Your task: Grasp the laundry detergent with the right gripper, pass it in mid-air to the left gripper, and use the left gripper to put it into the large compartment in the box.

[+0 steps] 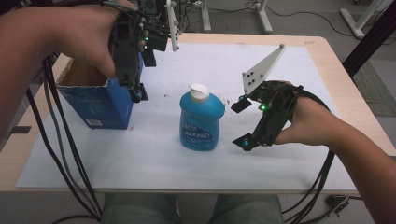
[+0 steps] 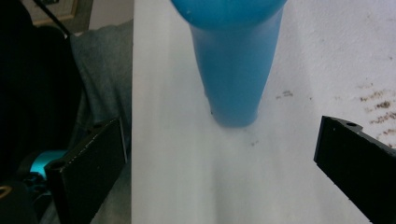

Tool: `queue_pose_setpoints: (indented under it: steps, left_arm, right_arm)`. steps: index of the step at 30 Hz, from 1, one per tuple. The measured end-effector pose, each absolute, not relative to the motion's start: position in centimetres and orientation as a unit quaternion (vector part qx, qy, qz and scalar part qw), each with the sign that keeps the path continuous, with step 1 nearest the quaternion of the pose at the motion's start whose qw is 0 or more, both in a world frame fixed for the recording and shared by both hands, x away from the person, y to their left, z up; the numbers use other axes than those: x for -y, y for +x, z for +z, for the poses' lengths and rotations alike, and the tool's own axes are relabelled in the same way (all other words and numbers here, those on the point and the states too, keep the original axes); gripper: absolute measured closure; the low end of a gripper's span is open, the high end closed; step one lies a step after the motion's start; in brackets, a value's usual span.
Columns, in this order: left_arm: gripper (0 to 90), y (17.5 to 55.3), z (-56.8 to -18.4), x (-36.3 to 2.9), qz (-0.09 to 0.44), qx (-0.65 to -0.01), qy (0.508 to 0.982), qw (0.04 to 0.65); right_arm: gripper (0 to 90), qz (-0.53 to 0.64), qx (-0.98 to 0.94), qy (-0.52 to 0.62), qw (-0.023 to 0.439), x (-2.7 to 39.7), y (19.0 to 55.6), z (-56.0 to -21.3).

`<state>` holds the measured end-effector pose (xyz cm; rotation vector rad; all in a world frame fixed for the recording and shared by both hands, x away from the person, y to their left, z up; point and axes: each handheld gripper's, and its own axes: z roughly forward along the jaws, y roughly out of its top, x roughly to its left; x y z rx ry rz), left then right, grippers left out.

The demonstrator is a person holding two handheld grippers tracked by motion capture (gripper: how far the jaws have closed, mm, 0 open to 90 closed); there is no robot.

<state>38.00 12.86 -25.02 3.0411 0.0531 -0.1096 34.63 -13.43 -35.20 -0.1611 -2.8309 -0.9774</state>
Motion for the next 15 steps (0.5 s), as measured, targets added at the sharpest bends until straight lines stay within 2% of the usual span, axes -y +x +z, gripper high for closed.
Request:
queue_pose_setpoints:
  steps: [15]
  left_arm:
    - [1.8, 38.1, -25.2, -13.0, -0.037, -0.016, 0.998, 0.051]
  right_arm:
    - [1.3, -0.385, 0.918, -0.078, 0.062, 11.7, 35.0, -37.3]
